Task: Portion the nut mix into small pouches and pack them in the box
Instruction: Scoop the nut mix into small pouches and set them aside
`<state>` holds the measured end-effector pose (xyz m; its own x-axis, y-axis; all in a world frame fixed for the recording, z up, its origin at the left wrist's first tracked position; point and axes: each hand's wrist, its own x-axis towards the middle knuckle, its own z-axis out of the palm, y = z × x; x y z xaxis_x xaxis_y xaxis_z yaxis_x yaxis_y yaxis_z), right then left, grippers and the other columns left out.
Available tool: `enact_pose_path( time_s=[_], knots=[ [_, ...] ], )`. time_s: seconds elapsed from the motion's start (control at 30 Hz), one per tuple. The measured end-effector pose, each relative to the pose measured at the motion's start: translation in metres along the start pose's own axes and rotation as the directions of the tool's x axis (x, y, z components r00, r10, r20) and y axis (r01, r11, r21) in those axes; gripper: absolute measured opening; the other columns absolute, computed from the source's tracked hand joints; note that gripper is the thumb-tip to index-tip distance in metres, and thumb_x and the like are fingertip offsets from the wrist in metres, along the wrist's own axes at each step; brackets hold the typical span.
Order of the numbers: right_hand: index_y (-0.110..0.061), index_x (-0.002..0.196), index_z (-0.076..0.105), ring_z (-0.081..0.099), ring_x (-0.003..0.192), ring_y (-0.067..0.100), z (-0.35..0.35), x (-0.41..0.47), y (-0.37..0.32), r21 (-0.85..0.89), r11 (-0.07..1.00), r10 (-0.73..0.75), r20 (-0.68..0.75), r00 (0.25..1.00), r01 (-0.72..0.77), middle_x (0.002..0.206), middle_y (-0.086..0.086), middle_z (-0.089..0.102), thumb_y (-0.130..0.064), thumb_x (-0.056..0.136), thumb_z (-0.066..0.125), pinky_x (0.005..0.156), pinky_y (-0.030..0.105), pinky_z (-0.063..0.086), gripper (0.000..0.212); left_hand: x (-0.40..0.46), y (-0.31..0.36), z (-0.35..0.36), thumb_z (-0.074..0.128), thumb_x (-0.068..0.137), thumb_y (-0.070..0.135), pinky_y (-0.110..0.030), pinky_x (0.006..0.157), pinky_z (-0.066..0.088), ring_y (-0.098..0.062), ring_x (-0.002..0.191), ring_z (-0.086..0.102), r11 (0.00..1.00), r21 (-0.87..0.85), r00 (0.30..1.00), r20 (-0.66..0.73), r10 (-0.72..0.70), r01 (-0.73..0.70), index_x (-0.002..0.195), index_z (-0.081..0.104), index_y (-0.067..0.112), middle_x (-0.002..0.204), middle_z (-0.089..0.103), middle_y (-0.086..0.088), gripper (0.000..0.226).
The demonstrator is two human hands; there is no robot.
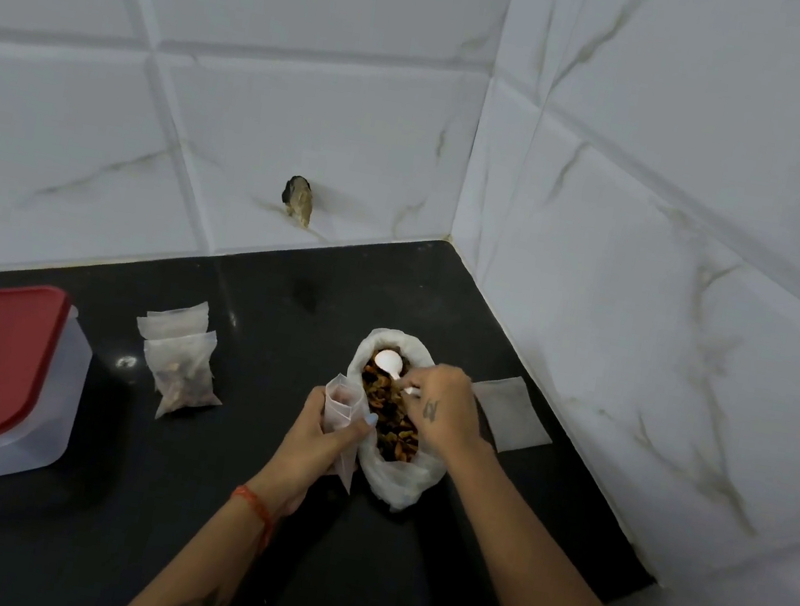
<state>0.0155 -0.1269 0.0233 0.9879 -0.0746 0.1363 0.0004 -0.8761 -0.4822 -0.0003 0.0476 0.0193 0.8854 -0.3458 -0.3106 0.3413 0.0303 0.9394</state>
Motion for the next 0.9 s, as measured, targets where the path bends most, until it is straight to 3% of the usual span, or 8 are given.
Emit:
enact_pose_path(
  time_s=[0.13, 0.3, 0.4, 0.6, 0.73, 0.9],
  knots=[
    [-0.018, 0.103, 0.073, 0.067, 0.090, 0.016, 0.005, -0.014, 0.008, -0.015, 1.000, 0.022, 0.066, 0.998, -0.021, 0.096, 0.001, 0.073, -0.011, 0.086, 0.060, 0.078, 0.021, 0.051, 0.023, 0.000, 0.001, -0.001, 0.068, 0.084, 0.021, -0.034, 0.074, 0.057, -0.023, 0.103, 0.066, 1.000, -0.004, 1.000, 0.002, -0.008, 0.008, 0.119, 0.046, 0.023, 0.115, 0.064, -0.007, 0.041],
    [-0.021, 0.100, 0.075, 0.066, 0.085, 0.010, -0.001, -0.015, 0.021, 0.108, 0.984, 0.149, -0.045, 0.988, -0.143, 0.094, -0.002, 0.074, -0.012, 0.084, 0.067, 0.077, 0.016, 0.049, 0.020, 0.001, 0.000, -0.004, 0.067, 0.084, 0.021, -0.041, 0.082, 0.056, -0.022, 0.105, 0.064, 1.000, 0.015, 1.000, 0.003, -0.016, 0.016, 0.117, 0.047, 0.025, 0.116, 0.063, -0.005, 0.039],
    [-0.020, 0.102, 0.074, 0.066, 0.087, 0.012, 0.001, -0.014, 0.021, 0.101, 0.987, 0.126, 0.022, 0.992, -0.128, 0.097, -0.001, 0.074, -0.011, 0.085, 0.066, 0.084, 0.023, 0.052, 0.021, 0.002, 0.001, -0.003, 0.067, 0.085, 0.020, -0.040, 0.082, 0.056, -0.021, 0.105, 0.064, 1.000, 0.020, 1.000, -0.003, -0.015, 0.015, 0.115, 0.047, 0.026, 0.115, 0.063, -0.005, 0.037],
    [-0.018, 0.100, 0.075, 0.067, 0.089, 0.010, -0.013, -0.008, 0.023, 0.156, 0.978, 0.119, 0.118, 0.986, -0.137, 0.098, 0.000, 0.074, -0.016, 0.080, 0.073, 0.086, 0.020, 0.051, 0.020, 0.006, 0.001, -0.002, 0.067, 0.085, 0.022, -0.043, 0.084, 0.056, -0.023, 0.106, 0.064, 1.000, 0.014, 1.000, 0.006, -0.017, 0.017, 0.118, 0.046, 0.027, 0.118, 0.063, -0.006, 0.040],
    [-0.015, 0.093, 0.076, 0.065, 0.078, 0.007, -0.026, -0.006, 0.023, 0.245, 0.951, 0.141, 0.203, 0.969, -0.189, 0.091, 0.001, 0.074, -0.014, 0.075, 0.077, 0.071, 0.011, 0.048, 0.018, 0.007, 0.000, -0.003, 0.067, 0.084, 0.023, -0.045, 0.087, 0.055, -0.022, 0.108, 0.063, 0.999, -0.012, 0.999, 0.016, -0.029, 0.029, 0.121, 0.044, 0.031, 0.120, 0.062, -0.004, 0.044],
    [-0.014, 0.087, 0.076, 0.061, 0.054, 0.009, -0.028, -0.003, 0.020, 0.383, 0.839, 0.268, 0.328, 0.906, -0.387, 0.071, -0.002, 0.071, -0.009, 0.076, 0.076, 0.049, 0.013, 0.046, 0.012, 0.010, -0.002, -0.003, 0.071, 0.072, 0.035, -0.047, 0.089, 0.054, -0.022, 0.109, 0.063, 1.000, 0.007, 1.000, 0.011, -0.021, 0.021, 0.118, 0.047, 0.032, 0.121, 0.062, -0.004, 0.052]
  ],
)
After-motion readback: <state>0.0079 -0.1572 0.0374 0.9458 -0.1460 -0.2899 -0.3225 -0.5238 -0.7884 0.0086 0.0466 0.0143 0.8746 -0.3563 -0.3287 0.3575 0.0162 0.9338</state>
